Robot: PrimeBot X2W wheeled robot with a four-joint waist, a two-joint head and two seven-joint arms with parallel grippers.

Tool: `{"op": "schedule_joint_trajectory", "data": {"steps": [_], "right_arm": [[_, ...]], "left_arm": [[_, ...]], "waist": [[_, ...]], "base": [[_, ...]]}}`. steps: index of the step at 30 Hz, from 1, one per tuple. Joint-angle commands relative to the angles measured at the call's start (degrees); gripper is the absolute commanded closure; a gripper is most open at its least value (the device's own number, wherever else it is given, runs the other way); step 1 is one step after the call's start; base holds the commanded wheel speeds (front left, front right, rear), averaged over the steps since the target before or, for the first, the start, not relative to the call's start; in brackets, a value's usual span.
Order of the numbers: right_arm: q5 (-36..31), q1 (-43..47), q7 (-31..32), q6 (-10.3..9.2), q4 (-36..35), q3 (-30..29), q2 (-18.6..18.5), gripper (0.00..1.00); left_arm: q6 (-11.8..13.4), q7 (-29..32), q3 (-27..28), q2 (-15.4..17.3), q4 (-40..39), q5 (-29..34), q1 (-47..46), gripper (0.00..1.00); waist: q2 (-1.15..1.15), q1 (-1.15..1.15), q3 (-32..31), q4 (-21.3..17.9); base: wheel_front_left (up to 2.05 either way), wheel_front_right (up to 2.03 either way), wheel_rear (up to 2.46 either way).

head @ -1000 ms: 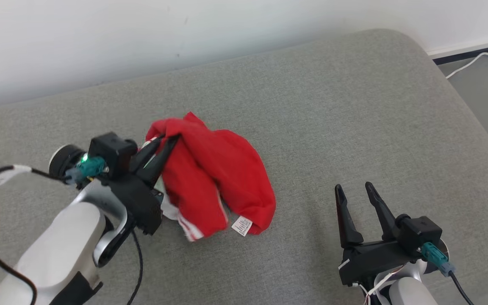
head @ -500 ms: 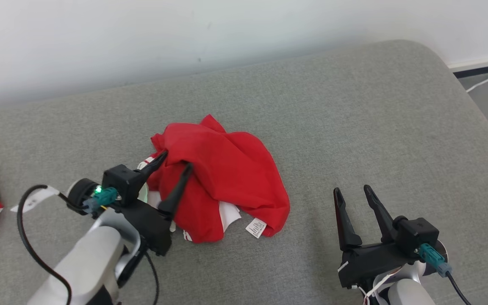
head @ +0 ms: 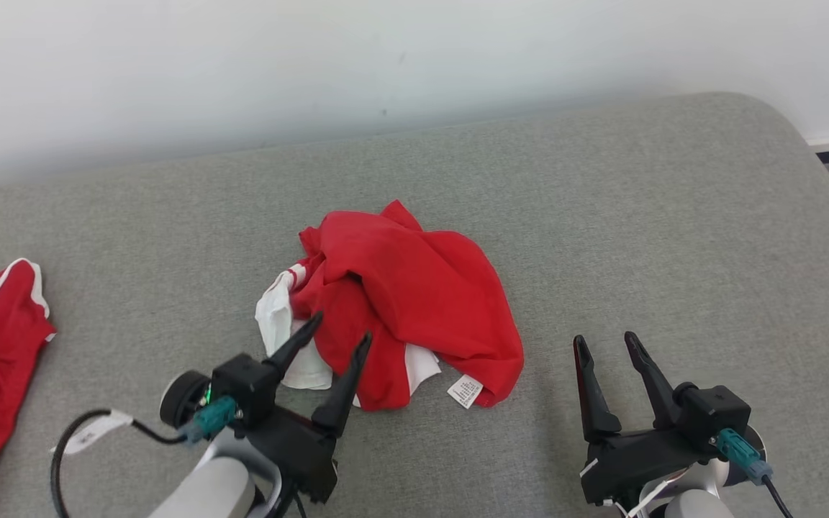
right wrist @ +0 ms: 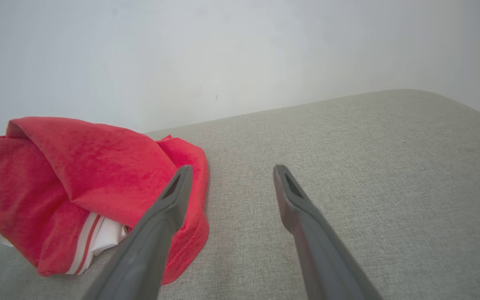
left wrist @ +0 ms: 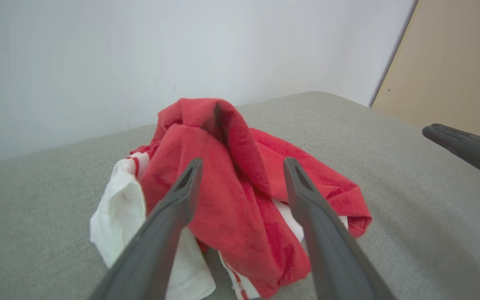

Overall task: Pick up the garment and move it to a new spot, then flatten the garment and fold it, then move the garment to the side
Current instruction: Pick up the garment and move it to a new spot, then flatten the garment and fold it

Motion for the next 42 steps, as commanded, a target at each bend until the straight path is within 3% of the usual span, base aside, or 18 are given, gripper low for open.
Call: {"op": "schedule_joint_trajectory", "data": {"steps": [1,8,17,23,37,38,39,42], "right_arm": [[0.39,0.39,0.12,0.04,0.02,0.04,-0.06,0.00],[0.49,-0.01,0.08,0.04,0.15,-0.35,-0.07,0.00],[0.54,-0.76,-0.01,0.04,0.42,0.24,-0.07,0.00],[0.36,-1.34,-0.07,0.04,0.72,0.36,-0.07,0.00],[-0.60,-1.84,0.36,0.04,0.10,0.37,-0.07,0.00],[-0.58,-1.83,0.29,0.04,0.08,0.35,-0.07,0.00],[-0.68,-1.77,0.37,0.04,0.09,0.29,-0.07,0.00],[-0.80,-1.31,0.44,0.04,0.27,0.05,-0.07,0.00]], "left_arm": [[0.50,-0.35,0.10,0.75,-0.84,0.22,1.57,0.00],[2.54,-0.38,1.70,1.87,-4.35,-1.30,5.90,0.00],[3.97,-0.48,4.39,4.49,-2.56,-1.07,6.16,0.00],[3.08,-0.53,5.41,4.67,0.72,-1.61,5.95,0.00],[-0.75,-0.51,6.77,1.81,11.65,-0.88,3.16,0.02],[-1.41,-0.51,6.98,1.53,12.21,-1.08,2.82,0.89],[-2.30,-0.51,7.38,1.29,13.20,-0.42,2.11,1.00],[-2.97,-0.51,8.55,0.83,13.16,0.14,1.15,1.00]], "waist": [[0.00,0.00,0.05,0.56],[0.00,0.00,0.45,2.03],[0.00,0.00,1.23,1.96],[0.00,0.00,1.78,0.62],[0.00,0.00,3.35,-1.59],[0.00,0.00,3.33,-1.64],[0.00,0.00,3.20,-1.61],[0.00,0.00,2.68,-1.28]], "base": [[0.00,0.00,0.00],[0.00,0.00,0.00],[0.00,0.00,0.00],[0.00,0.00,0.00],[0.00,0.00,0.00],[0.00,0.00,0.00],[0.00,0.00,0.00],[0.00,0.00,0.00]]}}
